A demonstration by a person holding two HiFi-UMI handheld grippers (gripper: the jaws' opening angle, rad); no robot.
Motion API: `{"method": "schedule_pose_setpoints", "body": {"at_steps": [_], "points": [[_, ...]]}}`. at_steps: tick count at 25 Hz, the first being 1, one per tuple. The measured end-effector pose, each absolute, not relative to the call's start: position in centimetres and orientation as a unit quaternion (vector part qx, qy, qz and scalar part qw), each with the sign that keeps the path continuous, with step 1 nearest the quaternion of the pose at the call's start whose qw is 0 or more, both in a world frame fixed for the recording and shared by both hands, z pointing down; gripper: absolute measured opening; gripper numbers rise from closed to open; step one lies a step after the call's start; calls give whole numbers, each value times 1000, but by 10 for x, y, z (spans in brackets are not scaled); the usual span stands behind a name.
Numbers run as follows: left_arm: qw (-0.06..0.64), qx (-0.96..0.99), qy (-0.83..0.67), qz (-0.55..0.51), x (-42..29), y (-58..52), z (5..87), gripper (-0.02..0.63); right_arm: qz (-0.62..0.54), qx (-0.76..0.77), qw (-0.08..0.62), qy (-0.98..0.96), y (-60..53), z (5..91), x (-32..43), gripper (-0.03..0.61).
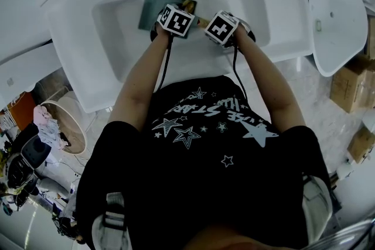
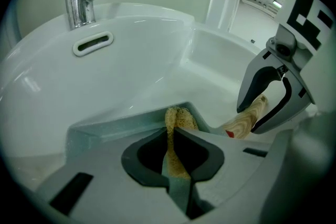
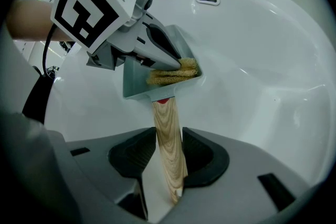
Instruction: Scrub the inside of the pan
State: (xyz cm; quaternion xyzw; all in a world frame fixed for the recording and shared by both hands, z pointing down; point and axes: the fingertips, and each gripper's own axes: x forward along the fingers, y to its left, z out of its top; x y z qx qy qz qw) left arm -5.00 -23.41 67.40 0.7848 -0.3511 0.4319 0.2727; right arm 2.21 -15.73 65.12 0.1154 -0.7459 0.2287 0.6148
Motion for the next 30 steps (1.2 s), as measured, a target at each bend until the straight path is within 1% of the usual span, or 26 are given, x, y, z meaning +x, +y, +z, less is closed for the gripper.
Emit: {"method": "schedule_pose_setpoints", "body": {"at_steps": [6,20,30], "points": [[271,777,-360,440,-63,-235,675,43,232,116,621,-740,-155,652,25,153],[263,735,-427,456,-129,-253,675,43,230,120,623,-738,-155,651,24,153],[217,712,-444,499,-155,-261,673,43,228,121,617,-743,-157,651,21,155]]}}
